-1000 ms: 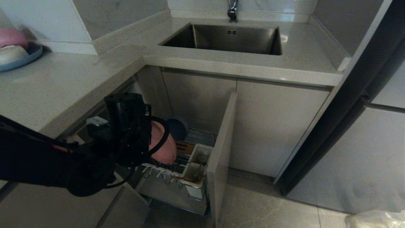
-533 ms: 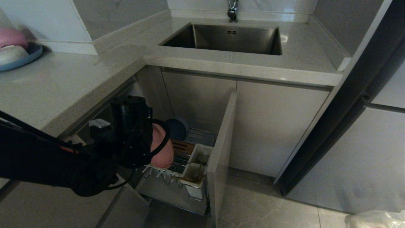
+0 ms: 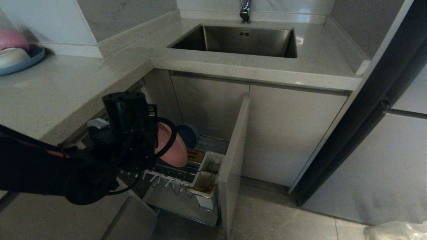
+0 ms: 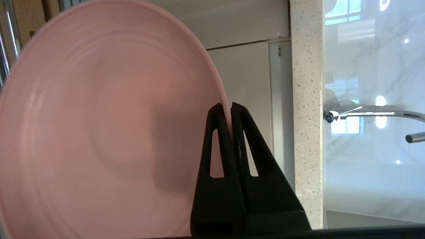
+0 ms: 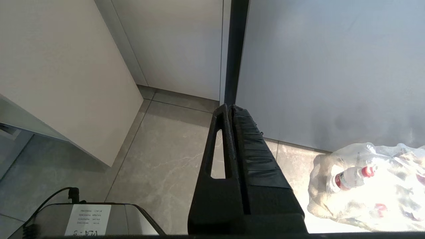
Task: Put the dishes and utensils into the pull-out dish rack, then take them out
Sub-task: Pick up the plate and place it in the cupboard
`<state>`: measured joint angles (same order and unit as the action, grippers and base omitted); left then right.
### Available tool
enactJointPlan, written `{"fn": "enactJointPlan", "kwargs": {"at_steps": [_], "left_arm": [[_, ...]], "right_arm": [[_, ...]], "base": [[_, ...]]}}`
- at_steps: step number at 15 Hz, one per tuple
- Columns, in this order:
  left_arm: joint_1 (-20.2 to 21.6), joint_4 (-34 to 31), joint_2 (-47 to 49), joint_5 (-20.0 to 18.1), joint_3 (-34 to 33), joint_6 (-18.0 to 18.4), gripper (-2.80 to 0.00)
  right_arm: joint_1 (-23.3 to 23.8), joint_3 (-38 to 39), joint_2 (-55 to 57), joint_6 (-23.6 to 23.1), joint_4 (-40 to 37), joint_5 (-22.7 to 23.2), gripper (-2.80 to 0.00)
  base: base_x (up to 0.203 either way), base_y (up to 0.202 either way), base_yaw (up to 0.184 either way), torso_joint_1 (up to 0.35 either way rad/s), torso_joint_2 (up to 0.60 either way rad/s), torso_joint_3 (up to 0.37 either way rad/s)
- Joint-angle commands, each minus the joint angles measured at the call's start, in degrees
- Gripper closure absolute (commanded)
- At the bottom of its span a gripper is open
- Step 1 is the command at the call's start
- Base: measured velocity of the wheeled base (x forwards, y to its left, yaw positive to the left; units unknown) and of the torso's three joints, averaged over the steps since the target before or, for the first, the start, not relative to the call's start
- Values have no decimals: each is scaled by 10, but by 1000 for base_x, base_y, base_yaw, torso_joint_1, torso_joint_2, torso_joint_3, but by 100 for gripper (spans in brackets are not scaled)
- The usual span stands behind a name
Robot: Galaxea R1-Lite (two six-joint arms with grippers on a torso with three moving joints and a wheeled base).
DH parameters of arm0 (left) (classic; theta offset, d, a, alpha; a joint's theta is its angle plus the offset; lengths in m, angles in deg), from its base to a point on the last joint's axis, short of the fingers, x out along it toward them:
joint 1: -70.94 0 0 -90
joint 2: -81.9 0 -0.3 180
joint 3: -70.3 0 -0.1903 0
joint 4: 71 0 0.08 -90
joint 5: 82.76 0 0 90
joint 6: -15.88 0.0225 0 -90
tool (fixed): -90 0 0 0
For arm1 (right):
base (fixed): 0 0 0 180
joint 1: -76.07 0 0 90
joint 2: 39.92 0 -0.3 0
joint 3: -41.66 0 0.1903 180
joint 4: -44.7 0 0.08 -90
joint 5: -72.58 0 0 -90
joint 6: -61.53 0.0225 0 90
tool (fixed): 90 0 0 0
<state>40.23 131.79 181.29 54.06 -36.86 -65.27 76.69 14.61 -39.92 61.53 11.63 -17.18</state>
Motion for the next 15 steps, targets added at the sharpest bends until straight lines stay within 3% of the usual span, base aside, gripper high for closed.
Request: {"fn": "enactJointPlan", "kwargs": {"at_steps": [1,6,15], "left_arm": [[3,3,3,2,-3,-12,0],[5,4,13,-12,-5,-36,0],[14,27,39,-18,-13,-36,0]], "right_arm": [[-1,0,0,0,-1,0,0],[0,0,0,0,-1,0,0],[0,0,0,-1,-1,0,0]], "base": [[0,0,0,0,0,0],[0,0,0,0,0,0],[0,0,0,0,0,0]]}}
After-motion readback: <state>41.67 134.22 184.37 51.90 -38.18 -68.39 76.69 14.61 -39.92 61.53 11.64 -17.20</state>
